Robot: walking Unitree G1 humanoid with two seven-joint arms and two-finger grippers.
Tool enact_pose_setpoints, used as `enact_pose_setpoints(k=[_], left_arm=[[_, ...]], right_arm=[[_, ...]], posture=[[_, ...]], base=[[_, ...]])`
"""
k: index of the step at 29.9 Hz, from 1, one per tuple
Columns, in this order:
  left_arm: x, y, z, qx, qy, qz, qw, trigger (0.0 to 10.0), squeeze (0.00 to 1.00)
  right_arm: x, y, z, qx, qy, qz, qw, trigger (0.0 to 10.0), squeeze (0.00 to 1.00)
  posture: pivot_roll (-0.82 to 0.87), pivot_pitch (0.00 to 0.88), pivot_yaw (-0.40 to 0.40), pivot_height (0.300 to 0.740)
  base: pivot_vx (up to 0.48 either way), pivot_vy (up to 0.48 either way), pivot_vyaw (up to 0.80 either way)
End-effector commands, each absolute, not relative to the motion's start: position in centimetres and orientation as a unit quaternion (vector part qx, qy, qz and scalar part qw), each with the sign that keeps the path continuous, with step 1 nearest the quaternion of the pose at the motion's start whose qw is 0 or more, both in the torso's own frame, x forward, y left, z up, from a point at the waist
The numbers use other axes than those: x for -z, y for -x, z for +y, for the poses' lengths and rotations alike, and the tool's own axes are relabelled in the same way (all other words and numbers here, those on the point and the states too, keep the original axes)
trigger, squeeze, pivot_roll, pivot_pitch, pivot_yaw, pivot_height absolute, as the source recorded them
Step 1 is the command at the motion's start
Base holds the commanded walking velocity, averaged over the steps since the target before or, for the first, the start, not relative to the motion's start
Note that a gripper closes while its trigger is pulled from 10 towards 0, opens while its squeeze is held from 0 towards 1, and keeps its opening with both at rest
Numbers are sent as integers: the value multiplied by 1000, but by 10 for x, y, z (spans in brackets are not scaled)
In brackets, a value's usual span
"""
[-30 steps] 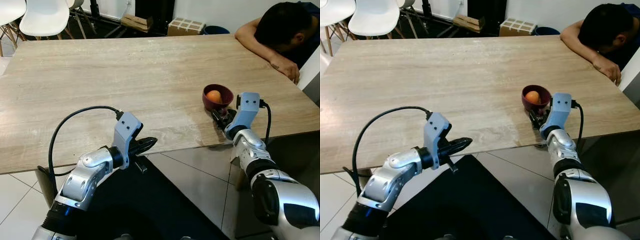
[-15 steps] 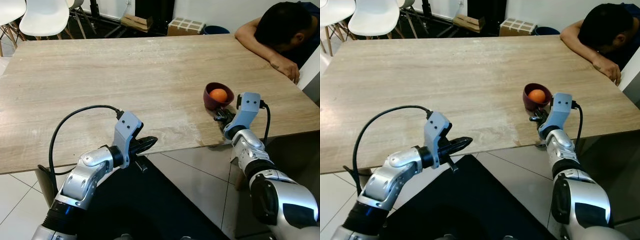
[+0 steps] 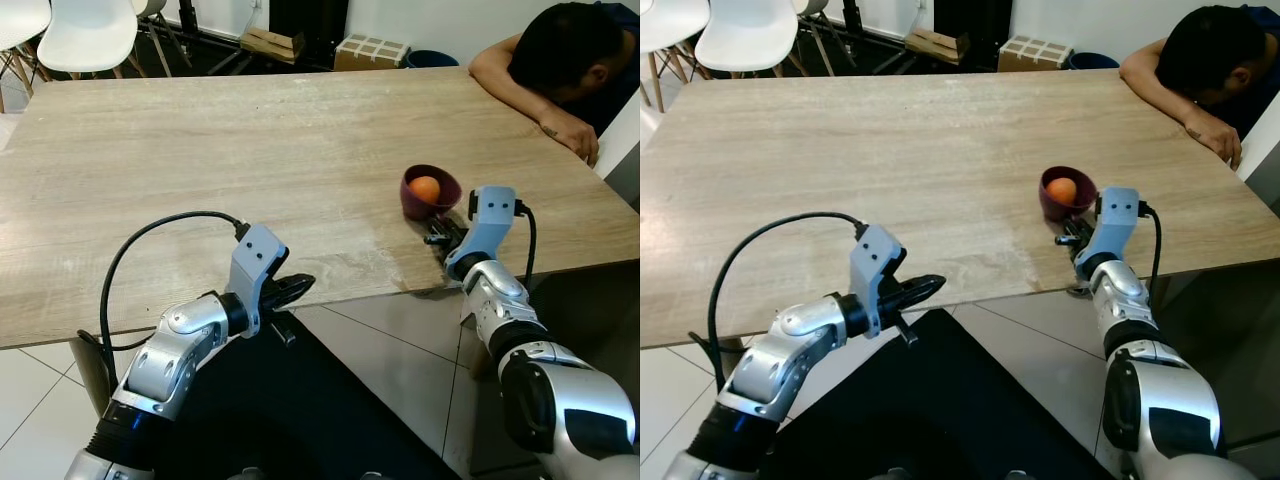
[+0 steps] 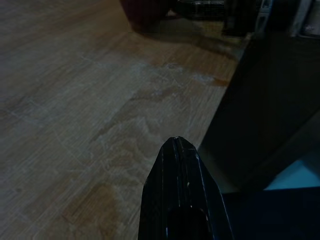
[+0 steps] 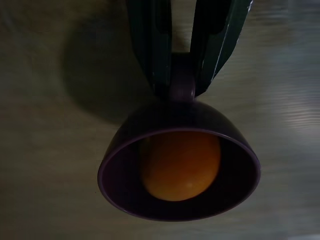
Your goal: Restocking fridge
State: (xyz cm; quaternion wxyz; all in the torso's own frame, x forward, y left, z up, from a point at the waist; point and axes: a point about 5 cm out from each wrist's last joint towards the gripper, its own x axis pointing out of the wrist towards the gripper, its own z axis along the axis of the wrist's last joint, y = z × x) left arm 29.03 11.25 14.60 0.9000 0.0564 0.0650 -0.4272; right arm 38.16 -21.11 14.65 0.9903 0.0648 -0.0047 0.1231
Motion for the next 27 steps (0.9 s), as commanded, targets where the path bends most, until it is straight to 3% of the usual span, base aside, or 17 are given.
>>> enact_pose_setpoints(k=[1,2,4,6,9,13,22,27], left_arm=[[-139,-287,113,424,-54,71,901,10000,0],[-138,-285,115,422,-51,69,903,10000,0],[-138,-285,115,422,-51,69,903,10000,0],[-138,-277,117,430,-43,56,900,10000,0],[-141,-271,118,438,-40,42,897,10000,0],[-150,-250,116,465,-35,-14,885,10000,0],[-151,-208,124,511,-32,-15,859,10000,0],[-142,-191,131,531,-34,17,847,10000,0]], right_arm=[[-161,-383,-215,-143,-73,-43,986,0,0],[-168,-382,-216,-186,-96,-62,976,0,0],[-168,-382,-216,-186,-96,-62,976,0,0],[-182,-377,-219,-275,-137,-91,947,0,0],[-186,-372,-222,-322,-146,-97,930,0,0],[-190,-348,-237,-444,-141,-76,882,0,0],[-161,-290,-267,-545,-147,39,825,0,0],[-157,-273,-278,-548,-157,66,819,0,0]], posture=[[-18,111,-37,731],[-23,113,-35,731],[-23,113,-35,731],[-34,112,-31,731],[-40,111,-29,731],[-50,106,-33,731],[-70,96,-23,731],[-75,95,-22,731]], base=[[0,0,0],[0,0,0],[0,0,0],[0,0,0],[0,0,0],[0,0,0],[0,0,0],[0,0,0]])
